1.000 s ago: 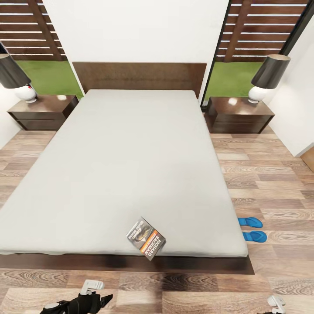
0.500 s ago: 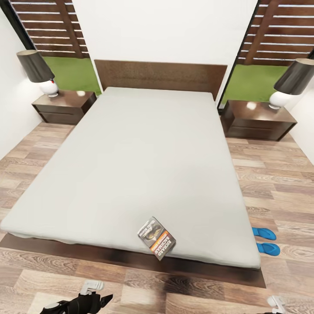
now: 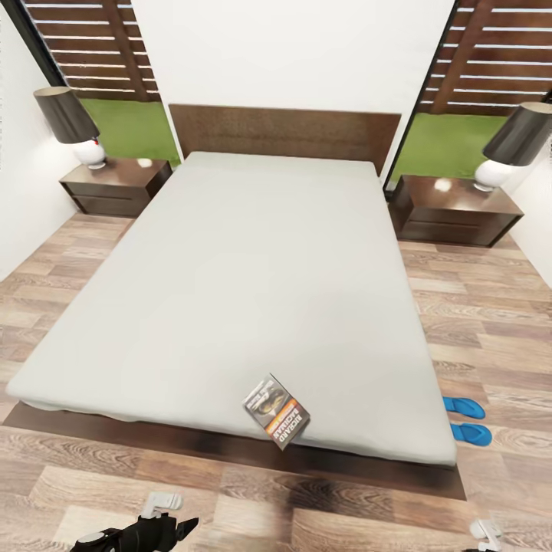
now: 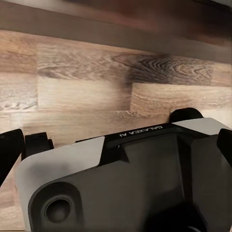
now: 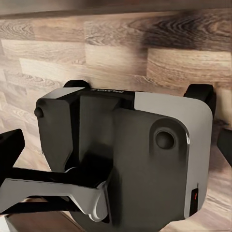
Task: In the bedroom, move the book from the bed onto either nightstand, and place the two sandals side by side next to the bed.
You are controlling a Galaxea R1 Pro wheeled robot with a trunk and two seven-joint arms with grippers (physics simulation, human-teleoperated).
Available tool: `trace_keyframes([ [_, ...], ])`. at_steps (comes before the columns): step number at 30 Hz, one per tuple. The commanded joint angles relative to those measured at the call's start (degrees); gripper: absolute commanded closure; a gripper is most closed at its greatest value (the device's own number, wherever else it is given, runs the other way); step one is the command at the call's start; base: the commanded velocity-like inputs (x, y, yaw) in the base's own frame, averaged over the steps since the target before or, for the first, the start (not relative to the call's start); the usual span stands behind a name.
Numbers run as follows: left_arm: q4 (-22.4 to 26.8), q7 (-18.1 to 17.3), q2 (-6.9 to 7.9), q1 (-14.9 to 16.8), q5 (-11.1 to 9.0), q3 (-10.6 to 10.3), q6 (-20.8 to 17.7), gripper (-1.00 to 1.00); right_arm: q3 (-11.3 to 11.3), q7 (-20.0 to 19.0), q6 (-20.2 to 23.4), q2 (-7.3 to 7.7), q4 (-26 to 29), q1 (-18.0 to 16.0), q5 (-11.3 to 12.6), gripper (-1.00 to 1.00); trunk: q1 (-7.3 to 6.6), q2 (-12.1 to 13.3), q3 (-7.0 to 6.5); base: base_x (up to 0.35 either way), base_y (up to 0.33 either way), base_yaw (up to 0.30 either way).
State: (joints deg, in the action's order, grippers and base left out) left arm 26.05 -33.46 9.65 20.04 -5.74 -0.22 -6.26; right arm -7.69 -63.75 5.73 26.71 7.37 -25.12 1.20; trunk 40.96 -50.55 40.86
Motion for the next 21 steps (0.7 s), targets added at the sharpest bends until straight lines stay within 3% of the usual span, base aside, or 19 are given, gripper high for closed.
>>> trace_keyframes([
  [1,0.06,-0.2,0.02,0.0,-0.59,-0.03,-0.6,-1.0,-0.22,-0.24,0.6,0.01,0.01,-0.01,0.12,-1.0,-0.02,-0.04,0.04,-0.293,0.0,0.0],
  [10,0.06,-0.2,0.02,0.0,-0.59,-0.03,-0.6,-1.0,-0.22,-0.34,0.6,0.01,0.02,-0.01,0.12,-1.0,-0.02,-0.04,0.04,-0.296,0.0,0.0],
  [16,0.06,-0.2,0.02,0.0,-0.59,-0.04,-0.6,-1.0,-0.21,-0.41,0.6,0.01,0.04,-0.01,0.12,-1.0,-0.02,-0.04,0.04,-0.057,0.0,0.037],
  [21,0.06,-0.2,0.02,0.0,-0.59,-0.03,-0.6,-1.0,-0.21,-0.34,0.6,0.01,0.02,-0.01,0.12,-1.0,-0.02,-0.04,0.12,-0.008,0.0,0.19],
])
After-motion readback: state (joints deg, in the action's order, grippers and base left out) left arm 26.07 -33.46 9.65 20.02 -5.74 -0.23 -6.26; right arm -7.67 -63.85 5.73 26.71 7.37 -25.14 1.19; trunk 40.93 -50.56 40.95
